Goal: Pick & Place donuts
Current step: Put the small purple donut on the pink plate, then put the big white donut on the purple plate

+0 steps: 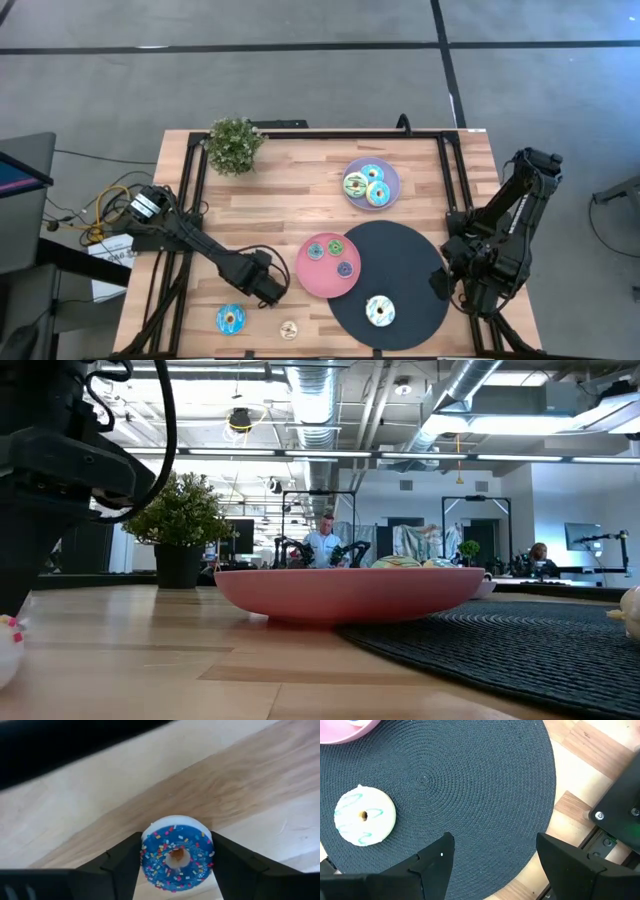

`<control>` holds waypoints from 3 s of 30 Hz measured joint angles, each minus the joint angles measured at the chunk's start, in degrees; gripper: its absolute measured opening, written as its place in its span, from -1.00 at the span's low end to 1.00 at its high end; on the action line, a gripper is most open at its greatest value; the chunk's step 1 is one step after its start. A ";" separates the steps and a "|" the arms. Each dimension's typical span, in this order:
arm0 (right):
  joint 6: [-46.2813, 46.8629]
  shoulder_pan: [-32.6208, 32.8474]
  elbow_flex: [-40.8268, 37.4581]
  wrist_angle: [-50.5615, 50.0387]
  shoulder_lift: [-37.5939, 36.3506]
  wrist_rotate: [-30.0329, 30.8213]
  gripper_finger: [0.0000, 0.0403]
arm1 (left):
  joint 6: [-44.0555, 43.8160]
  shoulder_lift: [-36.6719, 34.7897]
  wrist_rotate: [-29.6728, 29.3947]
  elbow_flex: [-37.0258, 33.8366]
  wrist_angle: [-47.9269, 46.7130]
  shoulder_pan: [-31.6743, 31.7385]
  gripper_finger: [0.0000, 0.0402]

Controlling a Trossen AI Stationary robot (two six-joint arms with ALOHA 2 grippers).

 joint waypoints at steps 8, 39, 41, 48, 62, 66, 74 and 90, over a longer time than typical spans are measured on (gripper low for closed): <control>-0.03 0.00 0.00 0.07 0.00 1.63 0.34 | 2.01 -0.03 -9.85 6.62 1.46 3.37 0.03; 1.51 -0.16 0.00 1.50 0.00 1.47 0.34 | 31.53 10.33 -3.72 19.67 11.73 16.87 0.27; 1.51 -0.16 0.00 1.34 0.00 1.45 0.34 | 31.73 10.33 -3.58 19.67 11.71 16.85 0.40; 1.51 -0.16 0.00 1.33 0.00 1.47 0.34 | 29.66 10.08 -3.46 19.67 10.44 16.87 0.74; 1.51 -0.14 0.00 1.55 0.00 1.45 0.34 | 29.56 9.17 -8.78 29.17 -6.54 12.35 0.77; 1.51 -0.13 0.00 1.57 0.00 1.49 0.34 | 30.59 9.18 -5.49 29.74 -8.86 11.91 0.69; 1.47 -0.16 0.00 1.77 0.00 1.67 0.34 | 31.97 9.21 -4.61 29.72 -7.99 8.84 -0.12; -2.27 -6.63 0.00 10.23 0.00 9.95 0.34 | 52.42 9.26 -4.82 29.50 -5.18 7.43 -0.95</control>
